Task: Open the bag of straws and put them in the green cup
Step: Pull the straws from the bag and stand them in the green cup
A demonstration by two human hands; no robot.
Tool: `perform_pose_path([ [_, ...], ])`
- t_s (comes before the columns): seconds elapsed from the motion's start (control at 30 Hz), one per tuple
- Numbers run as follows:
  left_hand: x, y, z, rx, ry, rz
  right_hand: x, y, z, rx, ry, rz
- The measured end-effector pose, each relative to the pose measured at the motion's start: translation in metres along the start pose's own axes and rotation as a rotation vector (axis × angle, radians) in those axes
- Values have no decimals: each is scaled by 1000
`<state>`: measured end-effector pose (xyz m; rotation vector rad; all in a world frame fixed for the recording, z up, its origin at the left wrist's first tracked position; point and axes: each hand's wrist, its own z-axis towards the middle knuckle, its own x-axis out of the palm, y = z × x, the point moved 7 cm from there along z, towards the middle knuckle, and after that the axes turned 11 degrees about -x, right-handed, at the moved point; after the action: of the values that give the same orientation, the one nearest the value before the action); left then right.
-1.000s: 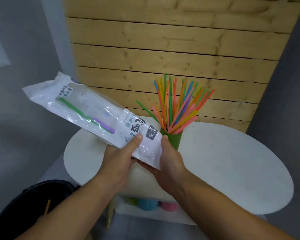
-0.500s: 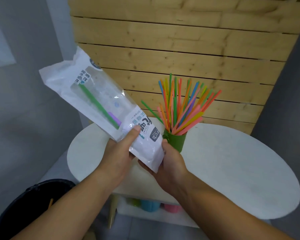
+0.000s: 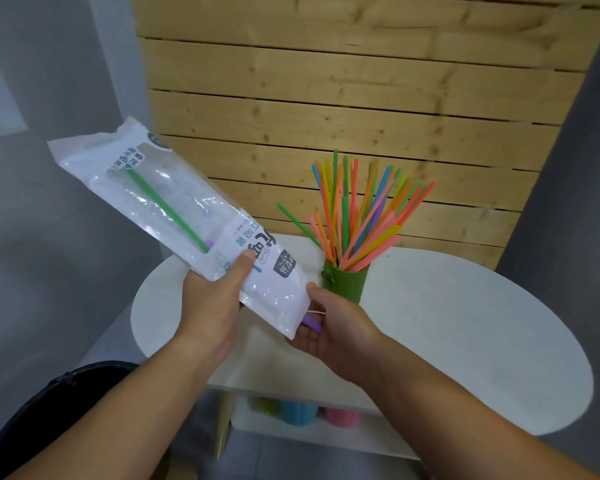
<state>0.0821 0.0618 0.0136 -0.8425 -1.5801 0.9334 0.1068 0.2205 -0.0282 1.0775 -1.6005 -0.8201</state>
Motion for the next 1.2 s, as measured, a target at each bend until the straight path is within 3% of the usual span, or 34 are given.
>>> perform_pose_path([
  [0.27,9,2,-2,-29,119,26,-6,6,9,-81,-24,76],
  [0.5,24,7,-12,-118,195,-33,7,5,2,-61,11,300],
  [0.7,21,7,-11,-202,150,-161,13,1,0,-67,42,289],
  [0.97,20,8,-5,-243,236,-248,21,-4,-2,-70,115,261],
  [1.2,24,8,-9,-124,241,-35,22,0,-2,-150,135,237],
])
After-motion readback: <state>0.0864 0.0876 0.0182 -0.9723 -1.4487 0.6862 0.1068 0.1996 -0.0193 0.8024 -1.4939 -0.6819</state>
